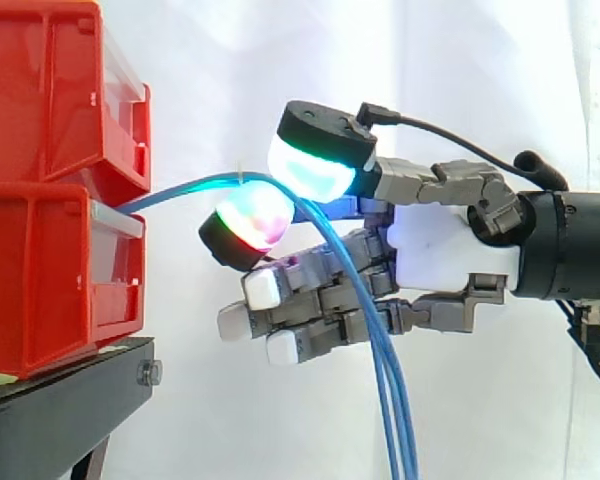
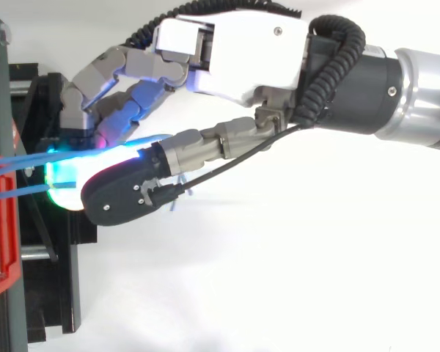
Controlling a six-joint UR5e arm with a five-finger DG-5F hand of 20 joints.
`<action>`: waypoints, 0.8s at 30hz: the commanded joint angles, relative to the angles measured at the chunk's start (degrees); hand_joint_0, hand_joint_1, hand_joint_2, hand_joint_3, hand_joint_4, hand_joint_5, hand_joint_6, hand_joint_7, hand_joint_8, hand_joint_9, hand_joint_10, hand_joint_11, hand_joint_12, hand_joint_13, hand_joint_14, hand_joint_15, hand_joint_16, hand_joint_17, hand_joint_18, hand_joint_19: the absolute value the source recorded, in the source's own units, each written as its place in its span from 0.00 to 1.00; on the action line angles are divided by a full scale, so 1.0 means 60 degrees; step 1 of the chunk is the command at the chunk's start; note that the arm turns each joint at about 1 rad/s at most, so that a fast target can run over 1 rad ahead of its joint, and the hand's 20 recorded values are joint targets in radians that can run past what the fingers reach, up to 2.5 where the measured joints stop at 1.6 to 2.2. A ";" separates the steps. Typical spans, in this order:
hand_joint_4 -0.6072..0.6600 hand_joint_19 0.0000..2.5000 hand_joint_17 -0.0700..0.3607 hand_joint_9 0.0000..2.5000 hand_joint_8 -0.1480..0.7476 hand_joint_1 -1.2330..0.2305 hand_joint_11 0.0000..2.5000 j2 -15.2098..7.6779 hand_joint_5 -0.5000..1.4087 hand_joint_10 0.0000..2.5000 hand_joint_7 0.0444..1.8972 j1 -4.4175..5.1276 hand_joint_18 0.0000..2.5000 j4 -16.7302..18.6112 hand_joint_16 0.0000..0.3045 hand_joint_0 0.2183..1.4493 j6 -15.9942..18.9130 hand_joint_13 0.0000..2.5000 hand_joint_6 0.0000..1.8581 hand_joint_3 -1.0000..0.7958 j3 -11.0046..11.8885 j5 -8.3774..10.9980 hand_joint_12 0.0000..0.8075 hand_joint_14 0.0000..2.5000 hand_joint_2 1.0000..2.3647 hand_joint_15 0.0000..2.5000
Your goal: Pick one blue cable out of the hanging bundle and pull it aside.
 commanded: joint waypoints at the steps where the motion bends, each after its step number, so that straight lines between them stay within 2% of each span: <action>1: 0.37 0.17 0.35 0.31 0.42 0.29 0.19 0.0029 0.18 0.01 0.43 0.0004 0.24 -0.0173 0.12 0.39 -0.0034 0.26 0.53 0.43 0.0008 -0.0007 0.27 0.01 0.01 0.15; 6: 0.35 0.17 0.35 0.31 0.41 0.28 0.18 0.0029 0.18 0.01 0.41 -0.0010 0.24 -0.0202 0.12 0.44 -0.0034 0.26 0.53 0.35 -0.0007 -0.0007 0.27 0.01 0.01 0.14; 7: 0.35 0.17 0.35 0.31 0.40 0.28 0.18 0.0029 0.18 0.01 0.43 0.0004 0.24 -0.0217 0.12 0.45 -0.0034 0.26 0.53 0.29 0.0008 -0.0007 0.27 0.01 0.00 0.14; 8: 0.35 0.17 0.35 0.31 0.40 0.27 0.18 0.0029 0.18 0.01 0.43 0.0004 0.25 -0.0217 0.12 0.45 -0.0034 0.26 0.53 0.28 0.0008 -0.0007 0.27 0.01 0.00 0.14; 11: 0.37 0.16 0.35 0.31 0.40 0.25 0.18 0.0029 0.18 0.01 0.44 0.0004 0.25 -0.0217 0.12 0.43 -0.0034 0.27 0.53 0.28 -0.0007 -0.0007 0.27 0.01 0.00 0.14; 14: 0.43 0.17 0.35 0.31 0.39 0.23 0.18 0.0029 0.18 0.01 0.39 0.0004 0.25 -0.0231 0.12 0.39 -0.0019 0.27 0.53 0.28 0.0008 0.0007 0.27 0.01 0.00 0.14; 17: 0.46 0.17 0.35 0.33 0.39 0.23 0.19 0.0029 0.19 0.01 0.38 0.0004 0.25 -0.0290 0.12 0.34 -0.0019 0.27 0.52 0.28 0.0008 0.0007 0.26 0.01 0.00 0.15; 20: 0.49 0.18 0.36 0.35 0.42 0.27 0.19 0.0029 0.20 0.01 0.38 0.0004 0.26 -0.0290 0.13 0.25 -0.0019 0.28 0.51 0.28 -0.0007 0.0007 0.28 0.01 0.00 0.15; 24: 0.53 0.18 0.40 0.38 0.45 0.44 0.17 0.0029 0.21 0.01 0.38 0.0004 0.28 -0.0290 0.15 0.18 -0.0019 0.29 0.48 0.28 -0.0007 0.0007 0.32 0.01 0.00 0.15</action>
